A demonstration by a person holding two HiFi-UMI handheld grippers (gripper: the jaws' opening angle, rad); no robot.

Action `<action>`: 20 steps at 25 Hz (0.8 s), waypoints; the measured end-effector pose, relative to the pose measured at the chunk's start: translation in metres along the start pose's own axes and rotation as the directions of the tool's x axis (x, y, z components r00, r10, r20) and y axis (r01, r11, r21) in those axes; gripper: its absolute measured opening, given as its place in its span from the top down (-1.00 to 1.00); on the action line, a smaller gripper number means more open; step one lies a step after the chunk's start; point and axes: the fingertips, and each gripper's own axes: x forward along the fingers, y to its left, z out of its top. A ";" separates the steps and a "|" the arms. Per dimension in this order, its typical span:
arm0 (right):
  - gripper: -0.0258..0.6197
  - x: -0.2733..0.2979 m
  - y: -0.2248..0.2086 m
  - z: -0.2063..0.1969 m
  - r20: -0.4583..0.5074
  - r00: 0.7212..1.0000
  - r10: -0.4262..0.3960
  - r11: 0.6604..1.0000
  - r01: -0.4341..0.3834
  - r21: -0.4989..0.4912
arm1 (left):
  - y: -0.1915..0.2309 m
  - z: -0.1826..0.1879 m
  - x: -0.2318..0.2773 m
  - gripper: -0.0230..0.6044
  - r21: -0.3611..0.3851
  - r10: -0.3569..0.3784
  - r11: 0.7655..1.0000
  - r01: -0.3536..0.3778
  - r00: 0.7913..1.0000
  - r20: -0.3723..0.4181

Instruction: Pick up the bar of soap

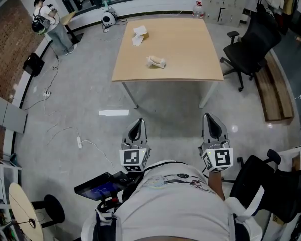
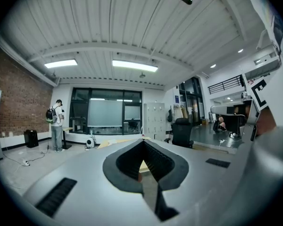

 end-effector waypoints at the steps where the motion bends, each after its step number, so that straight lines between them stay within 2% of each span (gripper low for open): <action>1: 0.91 0.000 0.000 0.000 -0.002 1.000 -0.004 1.000 0.004 0.000 | -0.001 0.001 0.000 0.92 0.002 0.000 1.000 0.000 1.000 -0.001; 11: 0.91 -0.015 0.000 -0.009 -0.032 0.999 0.010 1.000 -0.009 0.018 | -0.025 0.000 -0.005 0.92 0.004 -0.004 1.000 0.005 1.000 -0.016; 20: 0.91 -0.034 -0.003 -0.015 -0.053 0.996 0.065 0.998 -0.064 0.023 | -0.067 0.005 -0.001 0.92 0.034 -0.040 0.999 0.040 0.999 -0.008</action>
